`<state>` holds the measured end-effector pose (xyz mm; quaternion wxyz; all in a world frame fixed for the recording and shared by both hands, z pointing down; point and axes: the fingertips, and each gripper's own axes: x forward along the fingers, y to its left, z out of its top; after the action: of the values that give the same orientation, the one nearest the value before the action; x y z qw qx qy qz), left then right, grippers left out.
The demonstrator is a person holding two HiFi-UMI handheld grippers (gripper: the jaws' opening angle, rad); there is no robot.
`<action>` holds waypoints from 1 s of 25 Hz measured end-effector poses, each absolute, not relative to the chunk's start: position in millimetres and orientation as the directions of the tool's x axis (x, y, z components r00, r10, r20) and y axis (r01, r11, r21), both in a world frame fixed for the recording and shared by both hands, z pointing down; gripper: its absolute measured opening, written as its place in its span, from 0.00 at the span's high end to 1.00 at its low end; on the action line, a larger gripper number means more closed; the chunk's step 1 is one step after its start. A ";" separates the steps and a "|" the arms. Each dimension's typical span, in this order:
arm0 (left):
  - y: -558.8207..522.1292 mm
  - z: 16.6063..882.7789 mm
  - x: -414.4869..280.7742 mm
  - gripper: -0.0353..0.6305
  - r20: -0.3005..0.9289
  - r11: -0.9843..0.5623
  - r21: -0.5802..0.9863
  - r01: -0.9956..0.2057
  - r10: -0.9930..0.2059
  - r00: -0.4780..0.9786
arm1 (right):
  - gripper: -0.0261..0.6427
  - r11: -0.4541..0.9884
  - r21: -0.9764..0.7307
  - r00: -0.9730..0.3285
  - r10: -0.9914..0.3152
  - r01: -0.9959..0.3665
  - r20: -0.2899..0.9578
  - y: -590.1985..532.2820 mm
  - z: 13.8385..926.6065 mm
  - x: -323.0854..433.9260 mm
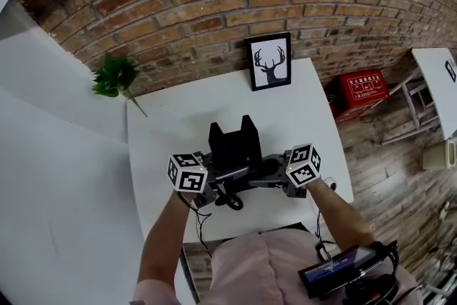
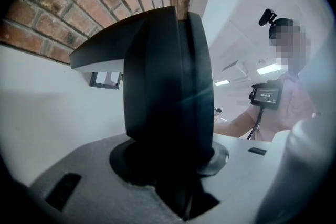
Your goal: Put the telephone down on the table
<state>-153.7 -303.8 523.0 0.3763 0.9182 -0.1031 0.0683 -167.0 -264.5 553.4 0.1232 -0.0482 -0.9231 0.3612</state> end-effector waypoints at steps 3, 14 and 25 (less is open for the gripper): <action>-307.5 532.1 -154.3 0.70 0.193 -0.673 0.702 -0.234 -0.136 0.972 | 0.71 0.719 -0.695 -0.963 0.179 -0.012 0.202 -267.3 561.4 -167.0; -310.9 559.2 -152.4 0.70 0.177 -0.605 0.767 -0.214 -0.121 0.977 | 0.70 0.658 -0.752 -0.950 0.204 -0.048 0.238 -267.2 584.7 -164.5; -315.3 577.7 -155.1 0.70 0.161 -0.526 0.827 -0.197 -0.114 0.980 | 0.70 0.586 -0.806 -0.936 0.236 -0.076 0.260 -268.6 598.8 -166.2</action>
<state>-155.1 -315.3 577.7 0.4788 0.8723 -0.0892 0.0436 -166.2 -268.6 598.8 0.1727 -0.0457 -0.8737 0.4524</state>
